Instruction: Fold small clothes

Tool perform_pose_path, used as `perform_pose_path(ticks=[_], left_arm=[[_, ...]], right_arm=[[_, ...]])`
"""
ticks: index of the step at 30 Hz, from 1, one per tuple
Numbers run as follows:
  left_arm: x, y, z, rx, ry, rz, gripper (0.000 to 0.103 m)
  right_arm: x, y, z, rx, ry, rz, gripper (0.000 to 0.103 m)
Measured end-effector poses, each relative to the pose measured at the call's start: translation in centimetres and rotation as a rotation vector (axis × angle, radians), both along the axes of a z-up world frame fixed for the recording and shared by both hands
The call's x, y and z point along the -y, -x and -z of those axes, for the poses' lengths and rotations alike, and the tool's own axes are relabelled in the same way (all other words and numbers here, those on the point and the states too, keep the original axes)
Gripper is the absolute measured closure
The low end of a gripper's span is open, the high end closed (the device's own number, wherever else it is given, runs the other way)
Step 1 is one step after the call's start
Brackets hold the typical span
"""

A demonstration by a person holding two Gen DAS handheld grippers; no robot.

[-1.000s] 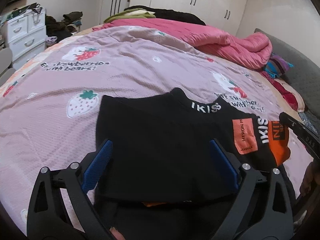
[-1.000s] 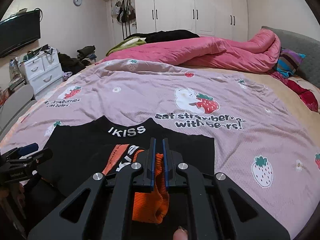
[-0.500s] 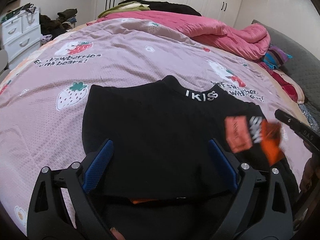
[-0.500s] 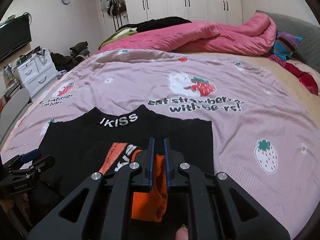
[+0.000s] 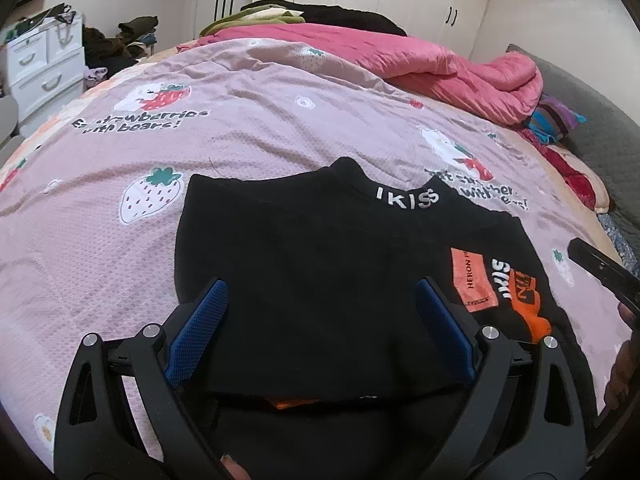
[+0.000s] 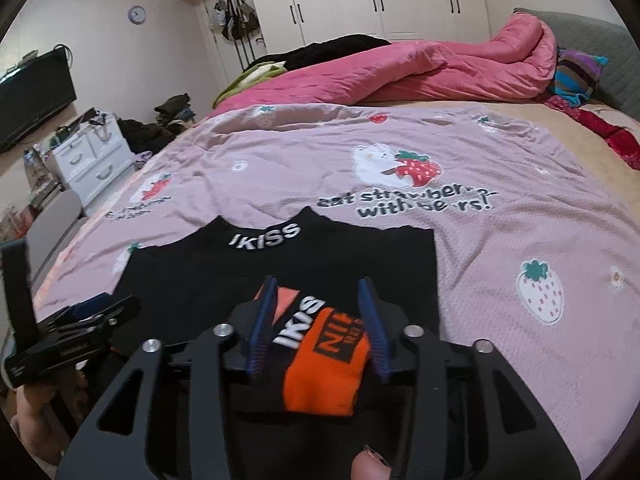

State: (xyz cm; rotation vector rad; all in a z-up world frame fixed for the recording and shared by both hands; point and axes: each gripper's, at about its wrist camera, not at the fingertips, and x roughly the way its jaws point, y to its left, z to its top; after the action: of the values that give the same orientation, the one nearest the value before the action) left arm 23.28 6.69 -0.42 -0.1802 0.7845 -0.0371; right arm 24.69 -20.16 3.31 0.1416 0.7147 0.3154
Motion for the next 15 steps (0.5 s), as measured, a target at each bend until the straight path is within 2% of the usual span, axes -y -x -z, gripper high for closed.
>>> perform_pose_path(ticks=[5, 7, 15], left_arm=[[-0.4, 0.4, 0.0, -0.001, 0.01, -0.009, 0.015], [-0.5, 0.3, 0.3, -0.017, 0.011, -0.009, 0.015], [-2.0, -0.1, 2.0, -0.084, 0.039, -0.029, 0.015]], right_arm=[[-1.5, 0.7, 0.1, -0.014, -0.014, -0.058, 0.059], [-2.4, 0.8, 0.4, -0.02, -0.003, -0.081, 0.056], [-5.1, 0.9, 2.7, -0.084, 0.045, -0.141, 0.056]])
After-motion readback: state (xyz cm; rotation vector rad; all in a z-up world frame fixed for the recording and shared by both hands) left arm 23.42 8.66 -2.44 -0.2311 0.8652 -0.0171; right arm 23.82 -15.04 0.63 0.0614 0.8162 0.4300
